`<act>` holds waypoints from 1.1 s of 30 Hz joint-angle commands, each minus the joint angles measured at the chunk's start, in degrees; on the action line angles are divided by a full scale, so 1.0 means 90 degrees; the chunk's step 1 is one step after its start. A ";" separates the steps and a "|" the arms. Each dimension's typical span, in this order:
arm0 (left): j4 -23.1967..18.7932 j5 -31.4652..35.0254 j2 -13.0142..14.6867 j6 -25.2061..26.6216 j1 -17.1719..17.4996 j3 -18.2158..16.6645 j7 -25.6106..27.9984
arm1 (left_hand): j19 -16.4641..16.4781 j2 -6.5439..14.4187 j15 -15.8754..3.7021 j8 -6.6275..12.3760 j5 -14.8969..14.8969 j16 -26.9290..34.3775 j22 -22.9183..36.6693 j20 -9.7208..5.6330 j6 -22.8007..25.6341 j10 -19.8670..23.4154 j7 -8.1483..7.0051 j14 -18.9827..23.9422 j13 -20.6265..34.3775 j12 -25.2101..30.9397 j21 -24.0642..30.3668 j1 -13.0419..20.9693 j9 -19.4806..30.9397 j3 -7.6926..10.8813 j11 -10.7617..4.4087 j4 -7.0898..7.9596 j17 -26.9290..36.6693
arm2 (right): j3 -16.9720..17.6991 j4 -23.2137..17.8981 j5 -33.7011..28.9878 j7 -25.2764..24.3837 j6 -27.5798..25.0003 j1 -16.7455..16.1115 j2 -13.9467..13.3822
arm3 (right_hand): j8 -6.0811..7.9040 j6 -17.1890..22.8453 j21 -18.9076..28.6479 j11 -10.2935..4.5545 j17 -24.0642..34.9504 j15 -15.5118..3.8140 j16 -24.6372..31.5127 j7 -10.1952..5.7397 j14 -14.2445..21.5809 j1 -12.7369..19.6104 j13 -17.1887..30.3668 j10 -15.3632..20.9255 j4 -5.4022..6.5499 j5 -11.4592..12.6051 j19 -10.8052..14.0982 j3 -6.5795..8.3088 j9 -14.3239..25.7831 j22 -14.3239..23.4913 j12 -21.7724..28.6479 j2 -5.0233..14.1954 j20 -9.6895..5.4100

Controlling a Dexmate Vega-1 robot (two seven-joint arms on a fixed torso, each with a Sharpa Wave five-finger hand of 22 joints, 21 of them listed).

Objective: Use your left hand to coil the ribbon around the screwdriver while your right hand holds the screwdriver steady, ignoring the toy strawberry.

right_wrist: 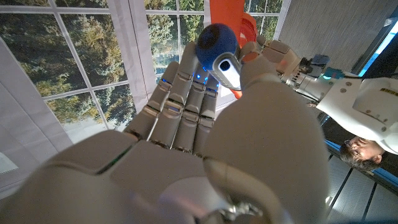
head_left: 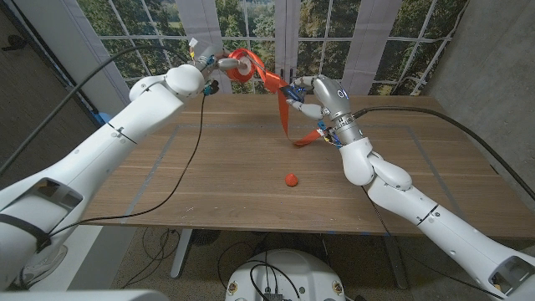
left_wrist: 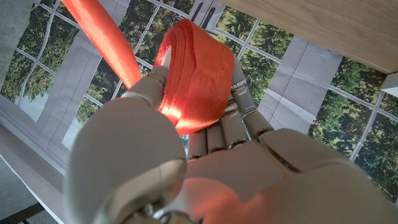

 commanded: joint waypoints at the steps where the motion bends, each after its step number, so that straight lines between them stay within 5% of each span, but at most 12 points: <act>1: -0.0118 0.0108 -0.0068 0.0171 -0.0339 0.0088 -0.0124 | -0.0010 0.0574 -0.1424 0.0018 0.0021 0.0009 0.0004 -0.0024 0.1297 0.1631 -0.0792 0.1177 0.1132 0.0197 0.0041 0.0407 0.0029 0.0221 -0.1585 0.0132 0.0017 | -0.0434 0.0023 -0.0946 0.0127 -0.0326 0.0175 -0.0047 | 0.0041 0.0873 0.0029 -0.0412 0.0019 -0.0790 -0.0016 -0.0813 0.0364 0.0862 0.0286 0.0472 -0.0001 0.0039 -0.0025 0.0036 0.0056 -0.0007 0.0012 0.0833 -0.0020; 22: -0.0075 0.0334 -0.0289 0.0007 -0.0943 0.0385 -0.0511 | -0.0005 0.0575 -0.1431 0.0011 0.0020 -0.0012 0.0003 -0.0033 0.1309 0.1625 -0.0795 0.1162 0.1134 0.0173 0.0042 0.0406 0.0035 0.0217 -0.1560 0.0133 0.0031 | -0.0870 0.0393 -0.1254 0.0303 -0.0198 0.0579 0.0034 | 0.0027 0.0892 0.0078 -0.0399 0.0017 -0.0795 -0.0055 -0.0830 0.0380 0.0867 0.0287 0.0503 0.0001 0.0057 -0.0029 0.0028 0.0051 -0.0012 -0.0019 0.0819 -0.0017; 33: -0.0188 0.0167 -0.0303 -0.0455 -0.0901 0.0354 -0.0858 | -0.0005 0.0573 -0.1426 0.0013 0.0020 -0.0015 0.0003 -0.0036 0.1322 0.1638 -0.0784 0.1172 0.1132 0.0165 0.0041 0.0408 0.0039 0.0217 -0.1584 0.0128 0.0037 | -0.1061 0.0747 -0.1272 0.0507 -0.0313 0.0858 0.0201 | 0.0018 0.0900 0.0101 -0.0396 0.0008 -0.0793 -0.0079 -0.0833 0.0400 0.0871 0.0298 0.0511 0.0000 0.0069 -0.0035 0.0028 0.0048 -0.0016 -0.0034 0.0812 -0.0019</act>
